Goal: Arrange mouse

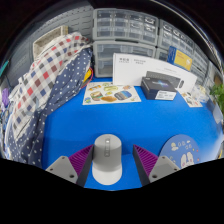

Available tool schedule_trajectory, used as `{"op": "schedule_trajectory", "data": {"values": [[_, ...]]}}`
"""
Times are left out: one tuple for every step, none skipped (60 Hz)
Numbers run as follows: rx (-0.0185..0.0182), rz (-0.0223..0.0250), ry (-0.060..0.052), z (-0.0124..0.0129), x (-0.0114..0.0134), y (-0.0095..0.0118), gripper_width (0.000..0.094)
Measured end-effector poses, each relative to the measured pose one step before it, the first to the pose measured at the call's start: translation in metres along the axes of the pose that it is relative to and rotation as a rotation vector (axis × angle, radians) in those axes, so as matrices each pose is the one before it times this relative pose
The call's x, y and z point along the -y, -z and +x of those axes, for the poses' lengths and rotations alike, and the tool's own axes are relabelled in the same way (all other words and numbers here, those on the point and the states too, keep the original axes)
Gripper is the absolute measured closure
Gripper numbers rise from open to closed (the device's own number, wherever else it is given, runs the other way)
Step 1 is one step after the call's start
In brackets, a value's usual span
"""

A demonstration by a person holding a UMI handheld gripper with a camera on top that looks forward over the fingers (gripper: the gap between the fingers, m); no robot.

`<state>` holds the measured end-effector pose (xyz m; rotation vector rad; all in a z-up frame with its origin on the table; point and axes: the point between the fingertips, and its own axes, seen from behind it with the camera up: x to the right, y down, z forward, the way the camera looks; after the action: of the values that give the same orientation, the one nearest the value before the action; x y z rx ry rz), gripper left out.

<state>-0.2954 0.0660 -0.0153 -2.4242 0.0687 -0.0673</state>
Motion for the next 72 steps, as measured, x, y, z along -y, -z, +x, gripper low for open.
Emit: {"op": "schedule_trajectory", "data": {"values": [[-0.00028, -0.00185, -0.0008, 0.00091, 0.00068, -0.00095, 0.0167], [-0.00115, 0.00081, 0.0008, 0.00058, 0.0011, -0.00061, 0.0187], [0.00022, -0.00012, 0.0027, -0.00009, 0.00046, -0.00052, 0.0207], [0.00359, -0.00195, 0.0025, -0.00108, -0.00014, -0.00036, 0.0216], [0.00443, -0.0023, 0.001, -0.0015, -0.00015, -0.00018, 0.0234], [0.00579, -0.00202, 0.0001, -0.00163, -0.00019, -0.00027, 0.0265], [0.00574, -0.00358, -0.0005, -0.00183, -0.00017, -0.00001, 0.0293], [0.00701, -0.0008, -0.0004, -0.00169, -0.0001, -0.00031, 0.033], [0.0058, -0.00079, -0.0007, -0.00162, -0.00006, -0.0002, 0.0357], [0.00473, -0.00033, -0.0009, -0.00132, -0.0003, -0.0003, 0.0394], [0.0002, 0.00056, -0.0022, -0.00026, -0.00022, 0.00004, 0.0397], [-0.00192, 0.00055, -0.0032, 0.00007, -0.00033, 0.00006, 0.0401], [-0.00185, 0.00048, -0.0054, -0.00042, -0.00024, -0.00006, 0.0404], [-0.00048, 0.00026, -0.0069, 0.00017, -0.00008, 0.00024, 0.041], [-0.00039, -0.00005, -0.0073, 0.00002, -0.00028, 0.00014, 0.0416], [-0.00027, -0.00099, -0.0044, 0.00009, -0.00042, 0.00073, 0.0419], [-0.00046, -0.00092, -0.0025, 0.00004, -0.00041, 0.00037, 0.0433], [0.00034, -0.00083, -0.0003, 0.00002, -0.00039, 0.00037, 0.0441], [0.00081, -0.00033, 0.0009, -0.00005, -0.00034, 0.00024, 0.0439], [0.00162, 0.00272, 0.0029, -0.0001, 0.00013, 0.00008, 0.0451], [0.00095, 0.00314, 0.0016, -0.0001, 0.00009, 0.0, 0.0458], [0.00091, 0.00449, 0.0002, -0.00018, -0.00003, -0.00024, 0.0478], [0.00133, 0.00292, -0.0007, 0.0001, 0.00006, 0.00007, 0.0491], [0.00093, 0.00272, -0.0003, 0.00032, -0.00014, 0.00011, 0.0499], [0.00073, 0.00426, -0.0003, 0.00023, 0.00017, 0.0002, 0.0517], [0.00103, 0.00212, 0.0015, 0.00028, -0.00047, 0.00019, 0.0537], [0.00185, 0.005, 0.0023, 0.00009, 0.00017, 0.00007, 0.0545], [0.00208, 0.003, 0.0008, 0.00009, -0.0003, 0.00035, 0.0551], [0.00219, 0.0068, 0.0027, -0.00011, 0.00043, -0.00026, 0.057], [0.00251, -0.00034, 0.0025, 0.00019, -0.00094, 0.00001, 0.0527], [0.00067, 0.00898, -0.0003, -0.00039, 0.00123, 0.00032, 0.0606], [0.00352, -0.004, 0.0062, -0.00003, -0.0015, 0.00035, 0.0605], [0.00332, 0.00665, 0.0025, -0.0002, 0.00113, -0.00001, 0.0607], [0.0028, -0.00076, 0.0, 0.00004, -0.00061, 0.00024, 0.0607], [0.0031, 0.0032, 0.0026, -0.00011, 0.00045, 0.00005, 0.0607], [0.00316, -0.00034, 0.0073, -0.00007, -0.0003, 0.00023, 0.0609], [0.00388, 0.00336, 0.0078, -0.00004, 0.00018, -0.00064, 0.0606], [0.00365, 0.00021, 0.0061, -0.00016, 0.00008, 0.0004, 0.0607], [0.00517, -0.00011, 0.0033, -0.00042, 0.00021, 0.00025, 0.0608], [0.00651, -0.00163, 0.0032, -0.00056, -0.00006, 0.00026, 0.0607], [0.00706, -0.00385, 0.0033, -0.0004, -0.00028, 0.00039, 0.0607], [0.00773, -0.00353, 0.0024, -0.00054, -0.00003, 0.00043, 0.0606], [0.00942, -0.00442, 0.0029, -0.00076, 0.00008, 0.00039, 0.0605], [0.01299, -0.00557, 0.0046, -0.001, 0.0003, 0.00006, 0.0607], [0.01225, -0.00156, 0.0047, -0.00129, 0.00107, 0.00127, 0.0605], [0.01003, 0.00195, 0.0066, -0.00091, 0.00277, 0.00185, 0.0605], [0.00881, 0.00733, 0.0106, -0.00053, 0.00444, 0.00287, 0.0605], [0.00842, 0.01197, 0.0118, -0.00013, 0.00602, 0.00357, 0.0606], [0.00753, 0.01349, 0.0101, -0.00004, 0.0068, 0.00427, 0.0604], [0.00792, 0.01379, 0.0079, 0.0003, 0.00738, 0.00493, 0.0605], [0.00596, 0.01651, 0.0093, -0.00071, 0.00825, 0.00593, 0.0606], [0.0115, 0.01519, 0.0104, 0.00137, 0.00935, 0.00572, 0.0608], [0.00464, 0.01915, 0.0083, 0.00095, 0.00963, 0.00603, 0.0606], [0.00225, 0.01898, 0.0073, 0.00277, 0.01058, 0.00649, 0.0606], [-0.00059, 0.01972, 0.006, 0.00314, 0.01062, 0.00632, 0.0605], [-0.00075, 0.02014, 0.0058, 0.00404, 0.01098, 0.00686, 0.0606], [0.00023, 0.02098, 0.0049, 0.00375, 0.01129, 0.00683, 0.0604], [0.00121, 0.02363, 0.0023, 0.00408, 0.01137, 0.00673, 0.0605], [0.00083, 0.02383, -0.0015, 0.00421, 0.01147, 0.00667, 0.0604], [-0.00017, 0.02323, -0.0048, 0.00452, 0.01107, 0.00676, 0.0605], [-0.0006, 0.02161, -0.0067, 0.00487, 0.01045, 0.00629, 0.0606], [0.00034, 0.02147, -0.0054, 0.00518, 0.0096, 0.00653, 0.0606], [0.00176, 0.0193, -0.0024, 0.00467, 0.00876, 0.00523, 0.0604], [0.00258, 0.01812, 0.0004, 0.00615, 0.00827, 0.00673, 0.0604], [0.00079, 0.0165, 0.0007, 0.0058, 0.00659, 0.00578, 0.0605], [-0.00205, 0.01342, 0.0006, 0.00652, 0.00539, 0.00561, 0.0605], [-0.00383, 0.00907, 0.0009, 0.00738, 0.00448, 0.00518, 0.0605], [-0.00522, 0.00607, 0.0019, 0.00786, 0.00298, 0.00488, 0.0605], [-0.00624, 0.00387, 0.0041, 0.0077, 0.00193, 0.00447, 0.0604], [-0.0069, 0.00268, 0.0059, 0.00809, 0.00107, 0.00413, 0.0604], [-0.00747, 0.00164, 0.0069, 0.00824, 0.00006, 0.00359, 0.0603], [-0.0101, 0.00285, 0.0048, 0.00606, -0.00176, 0.00216, 0.0604]]}}
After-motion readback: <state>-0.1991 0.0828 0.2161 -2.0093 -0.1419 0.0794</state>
